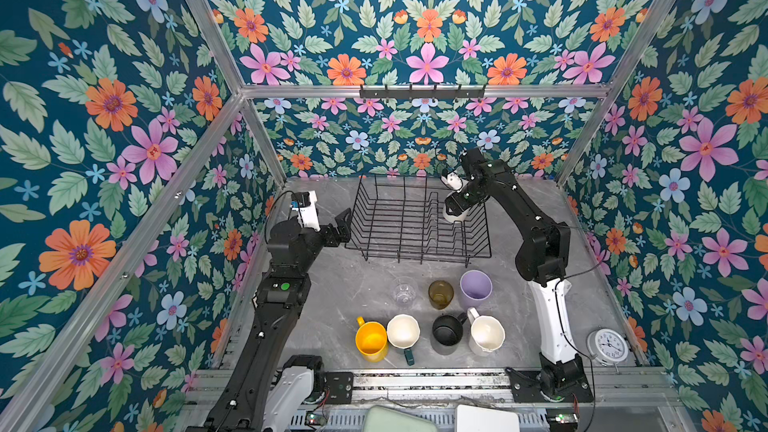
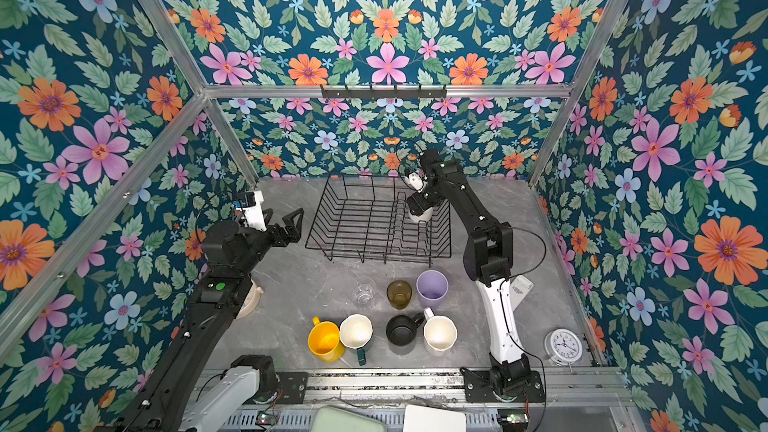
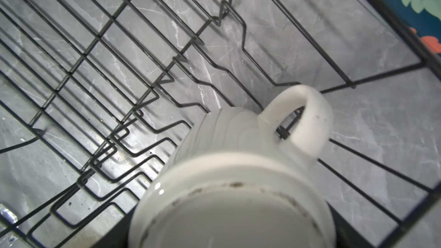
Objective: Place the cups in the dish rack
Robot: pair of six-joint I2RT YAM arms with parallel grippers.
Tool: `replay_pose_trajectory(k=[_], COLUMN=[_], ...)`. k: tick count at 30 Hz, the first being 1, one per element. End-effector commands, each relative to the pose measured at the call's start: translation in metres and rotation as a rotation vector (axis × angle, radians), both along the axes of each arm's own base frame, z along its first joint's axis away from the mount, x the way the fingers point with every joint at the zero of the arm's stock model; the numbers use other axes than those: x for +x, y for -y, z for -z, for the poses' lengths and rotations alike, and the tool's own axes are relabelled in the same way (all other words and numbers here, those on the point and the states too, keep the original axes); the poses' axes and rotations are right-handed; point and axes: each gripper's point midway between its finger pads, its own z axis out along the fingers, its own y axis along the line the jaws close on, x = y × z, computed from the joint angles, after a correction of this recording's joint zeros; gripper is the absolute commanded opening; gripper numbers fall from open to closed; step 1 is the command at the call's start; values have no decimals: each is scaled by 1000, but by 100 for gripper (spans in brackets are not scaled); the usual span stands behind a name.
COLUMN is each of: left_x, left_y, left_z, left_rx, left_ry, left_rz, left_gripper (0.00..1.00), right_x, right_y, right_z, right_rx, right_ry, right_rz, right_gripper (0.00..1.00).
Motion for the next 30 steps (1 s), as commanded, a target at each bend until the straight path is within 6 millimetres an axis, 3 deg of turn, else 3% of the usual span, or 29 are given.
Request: replay_pose_trajectory(k=[1, 5, 8, 11, 14, 19, 25, 30], left_x=[1, 0, 0, 0, 0, 0, 0, -1], left_y=[0, 0, -1, -1, -1, -1, 0, 0], left_z=[-4, -6, -5, -5, -5, -5, -5, -6], left_rx=[0, -2, -1, 0, -1, -2, -2, -6], left_ry=[16, 20, 18, 18, 18, 18, 19, 22], left_rz=[0, 0, -3, -3, -2, -1, 3, 5], left_gripper=[100, 100, 100, 100, 100, 100, 100, 100], right_x=[8, 7, 8, 7, 5, 3, -10, -18], right_y=[4, 5, 7, 8, 8, 9, 6, 4], right_z=[4, 10, 16, 18, 15, -11, -45, -49], right_rx=[-29, -34, -54, -59, -67, -63, -44, -44], right_ry=[27, 14, 12, 4, 14, 60, 115, 128], right_rz=[9, 18, 23, 19, -2, -27, -107, -171], right_gripper=[60, 71, 74, 73, 65, 54, 52, 52])
